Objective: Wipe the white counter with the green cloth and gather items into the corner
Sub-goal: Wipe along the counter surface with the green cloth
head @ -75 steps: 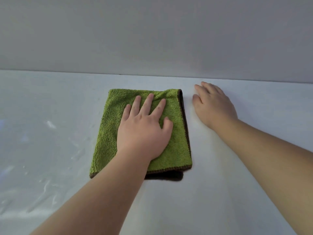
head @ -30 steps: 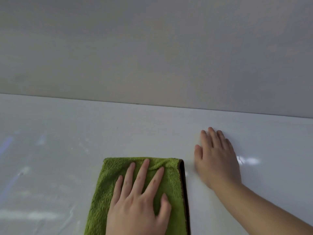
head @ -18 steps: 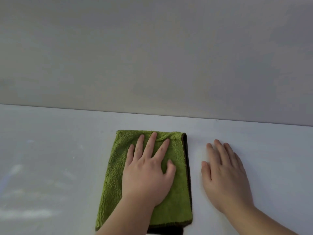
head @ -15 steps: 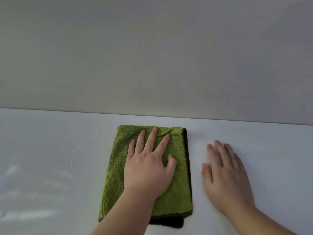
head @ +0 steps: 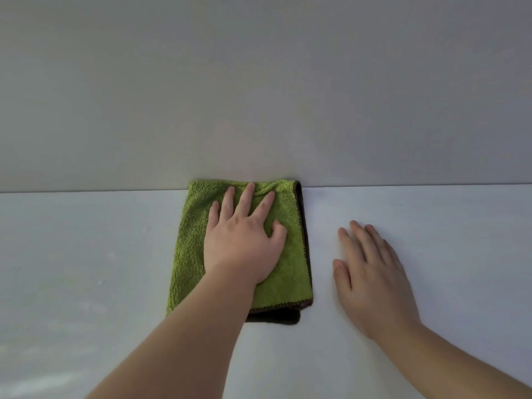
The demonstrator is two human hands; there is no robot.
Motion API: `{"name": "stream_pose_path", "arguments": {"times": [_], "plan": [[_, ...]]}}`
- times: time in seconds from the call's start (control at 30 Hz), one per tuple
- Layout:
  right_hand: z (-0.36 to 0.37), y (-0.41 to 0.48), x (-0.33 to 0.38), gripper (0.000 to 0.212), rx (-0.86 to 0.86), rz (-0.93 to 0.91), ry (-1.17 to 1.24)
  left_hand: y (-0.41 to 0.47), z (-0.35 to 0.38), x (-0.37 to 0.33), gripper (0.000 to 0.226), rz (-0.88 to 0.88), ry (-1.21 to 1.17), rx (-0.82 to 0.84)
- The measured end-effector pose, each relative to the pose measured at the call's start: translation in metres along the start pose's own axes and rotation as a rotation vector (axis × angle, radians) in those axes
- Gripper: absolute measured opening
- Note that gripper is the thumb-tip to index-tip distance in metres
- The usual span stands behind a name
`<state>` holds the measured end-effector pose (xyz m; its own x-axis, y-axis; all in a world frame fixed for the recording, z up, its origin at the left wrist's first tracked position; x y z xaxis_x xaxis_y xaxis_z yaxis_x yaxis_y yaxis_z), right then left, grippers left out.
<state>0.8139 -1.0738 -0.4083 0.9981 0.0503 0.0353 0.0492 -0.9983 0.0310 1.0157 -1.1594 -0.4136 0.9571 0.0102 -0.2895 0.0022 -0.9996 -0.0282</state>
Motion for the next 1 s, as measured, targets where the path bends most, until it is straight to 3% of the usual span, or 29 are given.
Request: {"name": "stream_pose_path", "arguments": {"times": [0.47,0.67,1.0], "plan": [[0.004,0.000,-0.002,0.056,0.027,0.013,0.038,-0.079,-0.005,0.019,0.067,0.025,0.011,-0.026],[-0.010,-0.013,0.011,0.057,-0.005,0.022,-0.147,-0.152,-0.012,0.045,0.066,-0.006,-0.009,-0.035],[-0.009,-0.069,0.080,0.057,0.004,-0.133,0.113,-0.247,-0.021,0.069,0.064,-0.050,-0.003,-0.041]]}}
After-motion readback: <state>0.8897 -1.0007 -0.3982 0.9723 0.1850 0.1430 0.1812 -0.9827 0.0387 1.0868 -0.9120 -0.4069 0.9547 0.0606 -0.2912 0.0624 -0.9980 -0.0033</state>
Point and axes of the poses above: each hand's wrist, its own y-axis towards the middle knuckle, its own z-axis out of the palm, x = y × z, the point moved 5 cm from there along y, towards the middle knuckle, and after that the axes turned 6 degrees about -z, right-handed, at the moved point
